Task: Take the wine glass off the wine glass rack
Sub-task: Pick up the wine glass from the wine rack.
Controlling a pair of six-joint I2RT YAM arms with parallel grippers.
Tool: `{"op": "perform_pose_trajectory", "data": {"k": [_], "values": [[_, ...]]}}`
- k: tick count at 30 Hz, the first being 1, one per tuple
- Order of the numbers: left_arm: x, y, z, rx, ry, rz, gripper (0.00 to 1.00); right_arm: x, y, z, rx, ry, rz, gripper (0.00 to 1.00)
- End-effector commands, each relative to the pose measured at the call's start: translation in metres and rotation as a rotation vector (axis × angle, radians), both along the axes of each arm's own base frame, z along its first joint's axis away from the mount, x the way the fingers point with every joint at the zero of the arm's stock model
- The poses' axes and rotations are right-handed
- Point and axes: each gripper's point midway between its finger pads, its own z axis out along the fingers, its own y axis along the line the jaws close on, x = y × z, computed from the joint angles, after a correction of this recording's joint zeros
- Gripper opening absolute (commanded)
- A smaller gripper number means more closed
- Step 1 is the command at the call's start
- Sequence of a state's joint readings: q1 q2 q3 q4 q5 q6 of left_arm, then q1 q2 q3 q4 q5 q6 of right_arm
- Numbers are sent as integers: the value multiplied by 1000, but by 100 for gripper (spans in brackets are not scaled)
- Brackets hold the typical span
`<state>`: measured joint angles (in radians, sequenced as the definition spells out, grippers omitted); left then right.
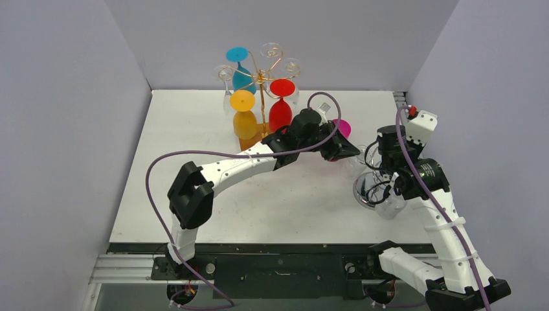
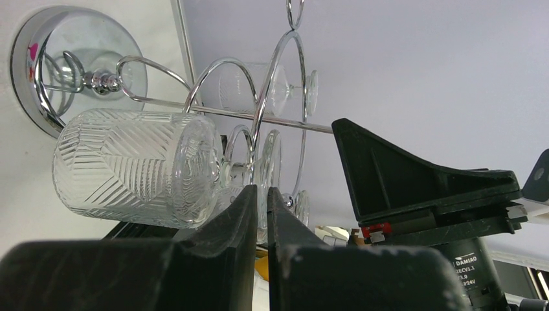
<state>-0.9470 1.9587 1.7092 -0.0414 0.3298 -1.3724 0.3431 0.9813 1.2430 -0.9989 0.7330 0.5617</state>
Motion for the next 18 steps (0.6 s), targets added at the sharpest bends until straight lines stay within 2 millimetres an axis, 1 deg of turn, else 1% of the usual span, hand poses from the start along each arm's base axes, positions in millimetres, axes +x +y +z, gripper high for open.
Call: {"op": "perform_pose_trajectory", "data": {"k": [1,6,9,14,18], "values": [[-10,13,87,-193,-156,-31,0,0,5,2,15,-1,21,0],[-10,17,84,-190,-156,-24,0,-1,5,4,18,-6,21,0],[-6,24,83,-195,-154,-4,0,-1,5,6,21,-12,21,0],[-2,33,89,-211,-165,15,0,-1,5,8,24,-17,22,0],[-1,39,88,-209,-163,25,0,-1,5,11,26,-22,22,0]]}}
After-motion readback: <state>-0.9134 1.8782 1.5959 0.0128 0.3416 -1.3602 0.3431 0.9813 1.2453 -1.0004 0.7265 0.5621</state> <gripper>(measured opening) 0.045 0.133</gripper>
